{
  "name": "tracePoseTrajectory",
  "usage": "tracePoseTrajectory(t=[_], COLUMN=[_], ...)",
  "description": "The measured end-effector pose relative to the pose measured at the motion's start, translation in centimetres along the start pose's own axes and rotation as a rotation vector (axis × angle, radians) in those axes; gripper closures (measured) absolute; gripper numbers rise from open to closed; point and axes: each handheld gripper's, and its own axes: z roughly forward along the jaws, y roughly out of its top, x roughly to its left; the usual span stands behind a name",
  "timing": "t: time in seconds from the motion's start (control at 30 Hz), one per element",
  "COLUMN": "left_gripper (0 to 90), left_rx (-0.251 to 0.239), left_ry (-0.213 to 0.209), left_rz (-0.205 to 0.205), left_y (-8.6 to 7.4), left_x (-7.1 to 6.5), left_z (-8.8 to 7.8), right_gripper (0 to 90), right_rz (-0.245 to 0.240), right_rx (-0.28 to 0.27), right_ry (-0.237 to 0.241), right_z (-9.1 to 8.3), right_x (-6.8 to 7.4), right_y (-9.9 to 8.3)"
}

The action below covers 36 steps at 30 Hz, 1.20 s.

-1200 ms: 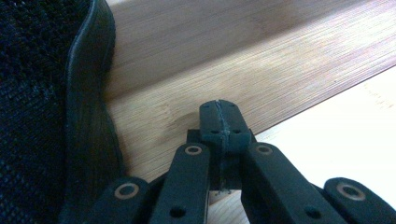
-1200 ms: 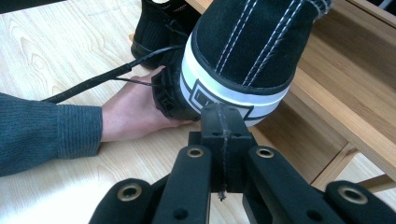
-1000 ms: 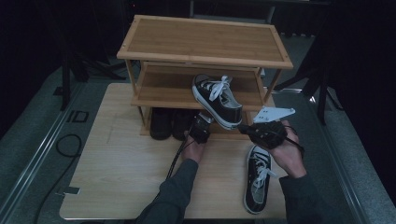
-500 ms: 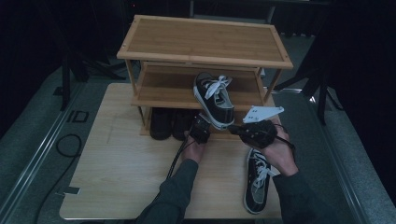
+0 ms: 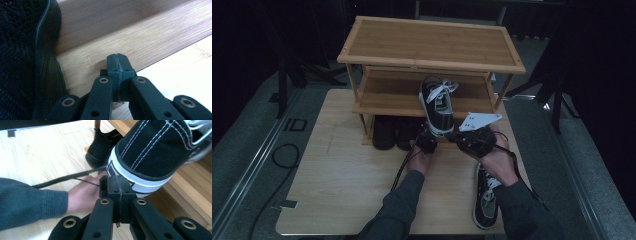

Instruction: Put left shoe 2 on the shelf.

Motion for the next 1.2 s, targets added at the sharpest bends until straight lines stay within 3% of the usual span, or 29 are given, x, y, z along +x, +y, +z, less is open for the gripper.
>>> tracePoseTrajectory(t=[0.13, 0.23, 0.6, 0.77, 0.83, 0.9, 0.93, 1.0, 1.2], left_gripper=[90.0, 90.0, 90.0, 90.0, 90.0, 90.0, 90.0, 90.0, 90.0], left_rx=[-0.004, -0.009, -0.018, -0.012, -0.010, -0.012, -0.010, -0.011, -0.011], left_ry=[0.002, 0.009, 0.001, 0.000, 0.003, -0.004, -0.002, -0.002, -0.003], left_rz=[-0.004, -0.004, -0.024, -0.017, -0.018, -0.032, -0.028, -0.028, -0.024], left_y=[0.0, -0.1, -0.1, -0.1, -0.1, -0.1, -0.1, -0.1, -0.1], left_x=[0.0, 0.0, -0.1, -0.1, -0.1, -0.2, -0.2, -0.2, -0.1], left_z=[0.0, 0.0, 0.1, 0.0, 0.0, 0.1, 0.1, 0.1, 0.1], right_gripper=[90.0, 90.0, 90.0, 90.0, 90.0, 90.0, 90.0, 90.0, 90.0], right_rz=[-0.011, 0.010, 0.012, 0.019, 0.018, 0.011, 0.034, 0.063, 0.059], right_rx=[0.003, -0.016, -0.040, -0.043, -0.044, -0.030, -0.026, -0.049, -0.054], right_ry=[-0.037, -0.008, 0.036, 0.033, 0.017, -0.054, -0.066, -0.021, -0.020], right_z=[0.9, 1.3, 2.5, 2.6, 2.6, 2.8, 2.9, 3.0, 3.6], right_x=[0.1, -0.2, -0.3, -0.5, -0.6, -0.7, -1.1, -1.6, -1.7], right_y=[0.4, 0.5, 1.2, 1.2, 1.2, 1.1, 1.0, 0.7, 1.0])
